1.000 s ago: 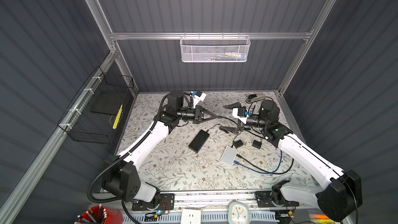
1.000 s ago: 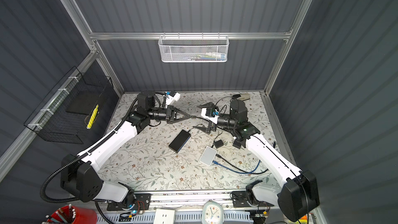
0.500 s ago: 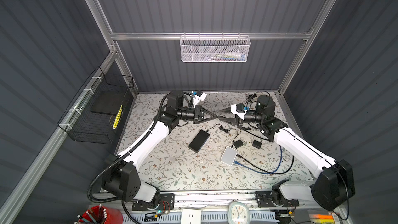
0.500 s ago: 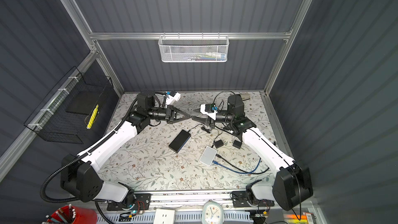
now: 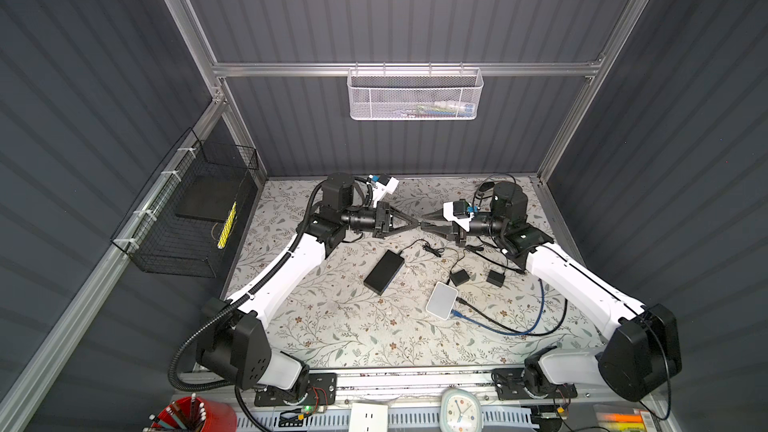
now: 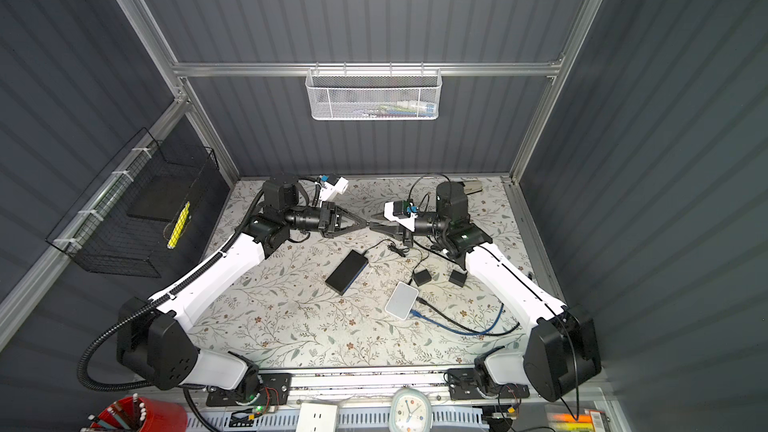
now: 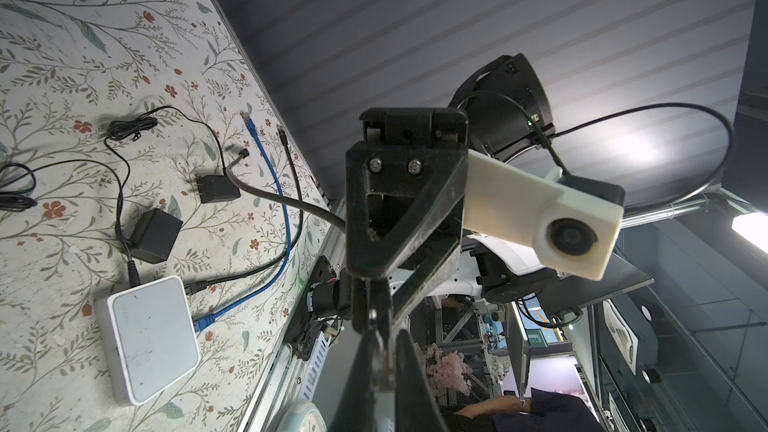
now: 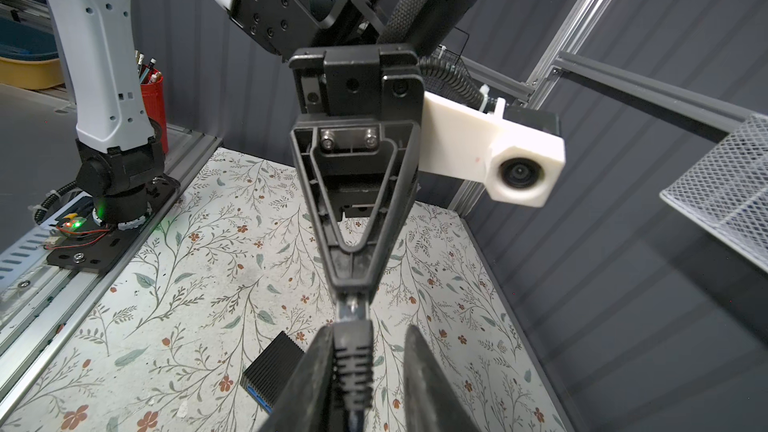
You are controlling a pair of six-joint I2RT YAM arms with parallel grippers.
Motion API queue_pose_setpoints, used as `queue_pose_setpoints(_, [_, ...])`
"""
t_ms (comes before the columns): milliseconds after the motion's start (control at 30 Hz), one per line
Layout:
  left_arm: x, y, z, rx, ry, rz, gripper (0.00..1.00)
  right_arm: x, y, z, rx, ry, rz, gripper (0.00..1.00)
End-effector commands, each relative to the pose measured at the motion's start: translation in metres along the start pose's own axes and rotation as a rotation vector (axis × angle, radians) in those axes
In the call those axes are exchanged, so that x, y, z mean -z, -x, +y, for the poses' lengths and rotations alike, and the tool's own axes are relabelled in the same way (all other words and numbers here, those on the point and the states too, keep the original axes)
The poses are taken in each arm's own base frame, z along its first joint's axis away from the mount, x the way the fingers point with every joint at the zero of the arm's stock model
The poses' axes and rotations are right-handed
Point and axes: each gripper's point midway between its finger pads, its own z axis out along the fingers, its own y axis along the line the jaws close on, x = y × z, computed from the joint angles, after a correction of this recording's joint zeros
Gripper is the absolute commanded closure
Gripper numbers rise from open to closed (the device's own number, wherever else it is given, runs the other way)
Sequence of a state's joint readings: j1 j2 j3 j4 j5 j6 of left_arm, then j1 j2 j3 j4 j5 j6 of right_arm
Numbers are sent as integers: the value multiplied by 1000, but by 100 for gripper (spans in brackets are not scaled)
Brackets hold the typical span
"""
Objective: Insert the plug into the switch port
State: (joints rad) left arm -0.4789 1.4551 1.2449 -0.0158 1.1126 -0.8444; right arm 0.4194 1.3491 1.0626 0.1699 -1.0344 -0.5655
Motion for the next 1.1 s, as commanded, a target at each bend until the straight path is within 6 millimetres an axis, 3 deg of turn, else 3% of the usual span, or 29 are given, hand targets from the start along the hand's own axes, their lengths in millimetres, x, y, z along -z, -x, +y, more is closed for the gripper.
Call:
queue_pose_setpoints(0, [-2, -4, -14, -25, -40, 29, 93, -2, 8, -2, 17, 15, -13, 72])
queue_pose_setpoints(267, [-2, -6, -14, -23, -42, 33, 93, -5, 9, -1, 18, 25, -18, 75])
queue_pose_setpoints(367, [-2, -6, -15, -24, -42, 33, 93, -5, 10, -1, 23, 28, -21, 85])
queue_pose_setpoints(533, [-2, -5, -16, -25, -43, 33, 91, -5, 11, 0, 26, 28, -17, 92])
queue_pose_setpoints(600, [-2, -5, -15, -21, -38, 33, 82, -4, 12, 1, 27, 25, -18, 93])
queue_pose_setpoints(667, [8, -3, -9, -22, 28, 15, 57, -1, 13, -2, 14, 1, -4, 94])
queue_pose_setpoints(767, [63, 11, 27, -72, 347, -108, 22, 11, 6, -1, -27, -38, 50, 95])
queue_pose_setpoints(800, [79, 9, 42, -111, 467, -126, 16, 15, 4, 0, -38, -51, 58, 95])
queue_pose_setpoints(833, [98, 3, 60, -179, 643, -123, 4, 19, 0, 3, -57, -65, 63, 95])
queue_pose_setpoints(900, [120, -12, 92, -271, 820, -126, 1, 27, -9, 8, -107, -91, 76, 95])
queue_pose_setpoints(933, [123, -29, 115, -266, 860, -123, 1, 32, -14, 8, -137, -111, 91, 95])
queue_pose_setpoints(1033, [118, -69, 160, -298, 959, -138, 2, 46, -33, 8, -235, -169, 138, 95])
queue_pose_setpoints(1067, [112, -79, 166, -362, 1007, -133, 0, 51, -37, 8, -257, -184, 149, 95])
